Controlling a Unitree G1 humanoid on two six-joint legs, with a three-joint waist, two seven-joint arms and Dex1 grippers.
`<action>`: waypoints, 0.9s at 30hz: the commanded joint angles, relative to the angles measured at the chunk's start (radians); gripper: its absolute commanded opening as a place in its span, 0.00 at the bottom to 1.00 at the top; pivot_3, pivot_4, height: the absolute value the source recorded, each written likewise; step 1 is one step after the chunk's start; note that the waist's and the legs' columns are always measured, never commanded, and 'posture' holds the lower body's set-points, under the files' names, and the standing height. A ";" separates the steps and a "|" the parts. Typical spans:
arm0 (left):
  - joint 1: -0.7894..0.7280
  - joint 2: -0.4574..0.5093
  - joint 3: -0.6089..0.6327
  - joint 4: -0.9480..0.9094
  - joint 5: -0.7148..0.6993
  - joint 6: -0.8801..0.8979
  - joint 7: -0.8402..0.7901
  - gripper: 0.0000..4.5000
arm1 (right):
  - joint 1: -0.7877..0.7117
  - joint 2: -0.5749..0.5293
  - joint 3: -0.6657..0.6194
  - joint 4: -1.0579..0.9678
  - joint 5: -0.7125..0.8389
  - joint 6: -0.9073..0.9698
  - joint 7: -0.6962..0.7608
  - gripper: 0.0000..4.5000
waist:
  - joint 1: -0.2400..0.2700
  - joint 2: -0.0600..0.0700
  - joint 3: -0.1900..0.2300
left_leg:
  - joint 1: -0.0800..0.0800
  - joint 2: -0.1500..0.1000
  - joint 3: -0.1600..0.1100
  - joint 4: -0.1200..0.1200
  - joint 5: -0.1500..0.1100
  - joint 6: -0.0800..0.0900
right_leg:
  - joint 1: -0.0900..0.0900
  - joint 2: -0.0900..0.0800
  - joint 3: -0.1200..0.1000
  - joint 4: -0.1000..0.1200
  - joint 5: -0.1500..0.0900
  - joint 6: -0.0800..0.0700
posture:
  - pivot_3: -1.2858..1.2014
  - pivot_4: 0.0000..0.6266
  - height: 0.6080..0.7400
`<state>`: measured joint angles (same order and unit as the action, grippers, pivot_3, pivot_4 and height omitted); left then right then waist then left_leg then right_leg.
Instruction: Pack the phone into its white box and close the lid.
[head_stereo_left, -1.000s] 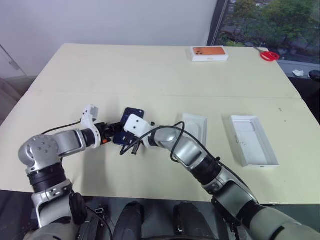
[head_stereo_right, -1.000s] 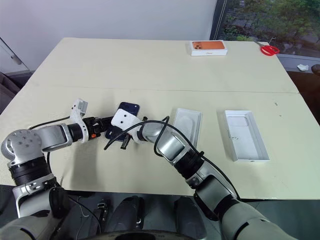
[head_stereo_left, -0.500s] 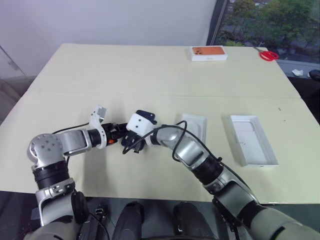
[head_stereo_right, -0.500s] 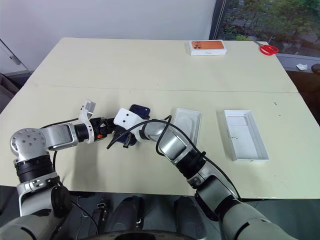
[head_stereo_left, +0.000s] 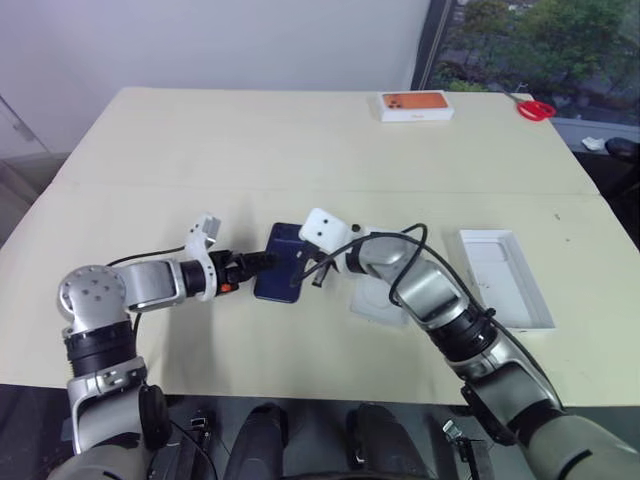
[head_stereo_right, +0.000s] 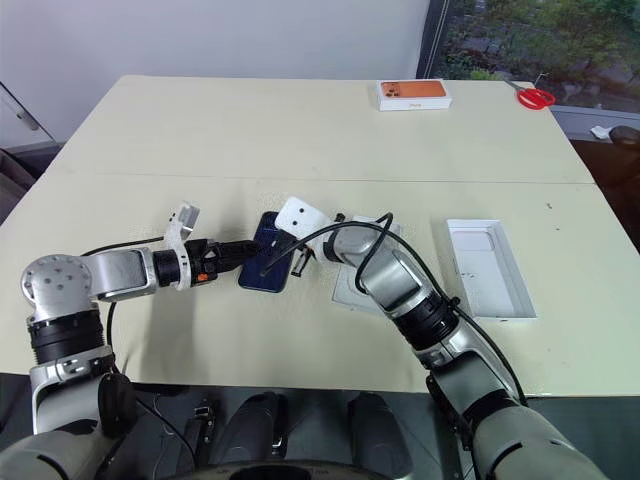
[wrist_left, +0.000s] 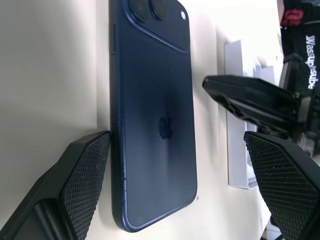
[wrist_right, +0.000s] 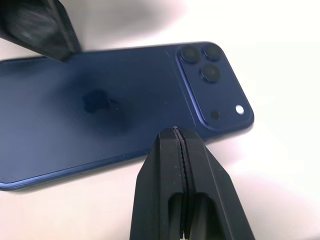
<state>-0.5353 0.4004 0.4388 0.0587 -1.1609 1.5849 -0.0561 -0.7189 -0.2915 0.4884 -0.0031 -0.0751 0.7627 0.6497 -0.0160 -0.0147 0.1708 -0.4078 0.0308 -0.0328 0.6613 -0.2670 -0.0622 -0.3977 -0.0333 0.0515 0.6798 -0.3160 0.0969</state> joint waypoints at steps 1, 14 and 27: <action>0.014 -0.019 -0.060 -0.003 -0.019 0.030 0.005 1.00 | -0.009 0.005 0.016 0.005 -0.024 -0.030 -0.005 0.00 | 0.001 0.000 0.000 | 0.000 0.000 0.000 0.000 0.000 0.000 | 0.000 0.000 0.000 0.000 0.000 0.000 | 0.52 0.24 0.93; 0.030 -0.032 -0.064 -0.022 -0.040 0.030 0.029 1.00 | -0.009 -0.035 -0.016 -0.072 -0.035 -0.016 0.015 0.00 | 0.003 0.000 0.000 | 0.000 0.000 0.000 0.000 0.000 0.000 | 0.000 0.000 0.000 -0.001 0.000 0.000 | 0.52 0.24 0.93; 0.033 -0.042 -0.056 -0.021 -0.071 0.030 0.057 1.00 | 0.034 -0.117 0.040 -0.093 -0.072 -0.042 0.063 0.00 | 0.002 0.000 0.000 | 0.000 0.000 0.000 0.000 0.000 0.000 | 0.000 0.000 0.000 -0.001 0.000 0.000 | 0.52 0.24 0.93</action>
<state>-0.5218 0.3767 0.4103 0.0317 -1.2145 1.5849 -0.0092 -0.6776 -0.4175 0.5247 -0.0737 -0.1418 0.7463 0.7052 -0.0143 -0.0150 0.1710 -0.4079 0.0307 -0.0329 0.6611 -0.2670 -0.0623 -0.3971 -0.0332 0.0515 0.6785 -0.3160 0.0970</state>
